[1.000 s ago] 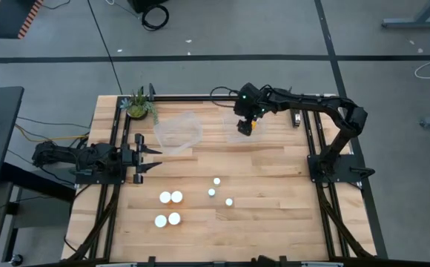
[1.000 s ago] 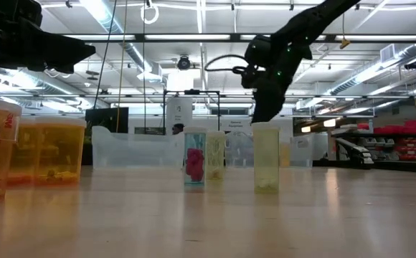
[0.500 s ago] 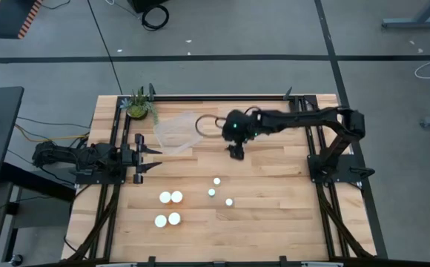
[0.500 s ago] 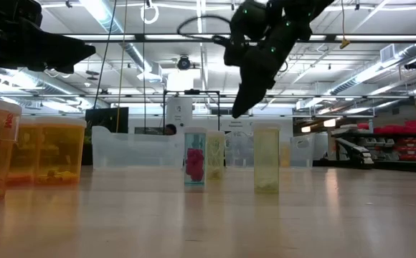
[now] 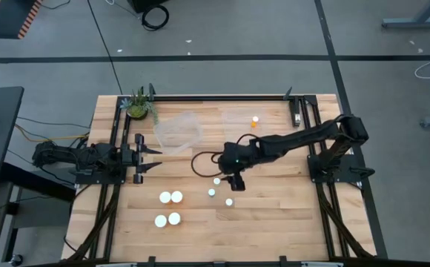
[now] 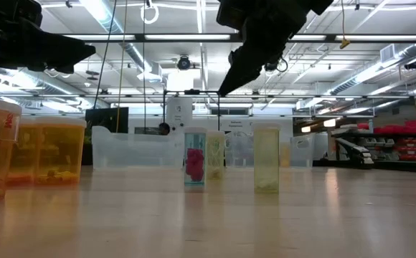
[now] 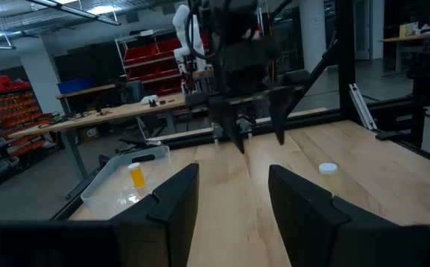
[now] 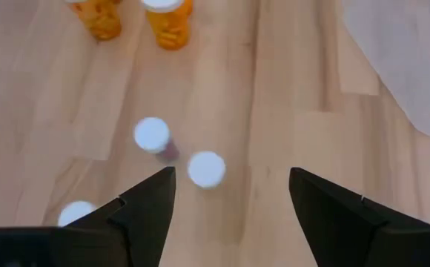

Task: Pick and place medicine bottles into bin by pill shape (circle, oval)
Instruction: Put the top yellow pill bottle into the right transparent bin

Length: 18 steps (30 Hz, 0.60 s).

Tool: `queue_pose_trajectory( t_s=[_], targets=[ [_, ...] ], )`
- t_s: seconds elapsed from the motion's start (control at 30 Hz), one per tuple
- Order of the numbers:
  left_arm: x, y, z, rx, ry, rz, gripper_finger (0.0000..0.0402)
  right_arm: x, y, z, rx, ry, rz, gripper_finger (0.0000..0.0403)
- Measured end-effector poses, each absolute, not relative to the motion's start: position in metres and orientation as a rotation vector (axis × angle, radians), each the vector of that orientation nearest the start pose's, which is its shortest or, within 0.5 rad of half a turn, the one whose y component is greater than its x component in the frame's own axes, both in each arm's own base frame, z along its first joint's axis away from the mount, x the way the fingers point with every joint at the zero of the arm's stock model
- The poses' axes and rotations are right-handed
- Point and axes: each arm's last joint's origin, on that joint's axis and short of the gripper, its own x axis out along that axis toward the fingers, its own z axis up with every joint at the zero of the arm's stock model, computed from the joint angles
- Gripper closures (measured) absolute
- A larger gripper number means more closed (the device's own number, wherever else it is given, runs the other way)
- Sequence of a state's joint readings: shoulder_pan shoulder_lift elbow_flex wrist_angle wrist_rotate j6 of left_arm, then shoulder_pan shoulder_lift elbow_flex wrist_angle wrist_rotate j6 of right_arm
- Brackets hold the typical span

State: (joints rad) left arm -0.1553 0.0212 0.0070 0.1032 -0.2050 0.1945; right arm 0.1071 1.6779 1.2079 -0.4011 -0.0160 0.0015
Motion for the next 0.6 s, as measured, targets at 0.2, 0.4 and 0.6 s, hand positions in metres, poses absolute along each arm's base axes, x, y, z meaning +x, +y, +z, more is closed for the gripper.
queue_pose_trajectory(
  t_s=[0.2,0.4,0.6],
  targets=[
    [0.098,-0.009,0.174,0.179,-0.08,0.057,0.023,0.364,0.049,0.213,-0.078,0.898,0.151,0.0133],
    [0.098,-0.009,0.173,0.181,-0.068,0.056,0.023,0.373,0.05,0.197,-0.131,0.896,0.175,0.0133],
    [0.098,-0.009,0.173,0.181,-0.065,0.057,0.023,0.378,0.048,0.199,-0.127,0.842,0.223,0.0133]
  ],
)
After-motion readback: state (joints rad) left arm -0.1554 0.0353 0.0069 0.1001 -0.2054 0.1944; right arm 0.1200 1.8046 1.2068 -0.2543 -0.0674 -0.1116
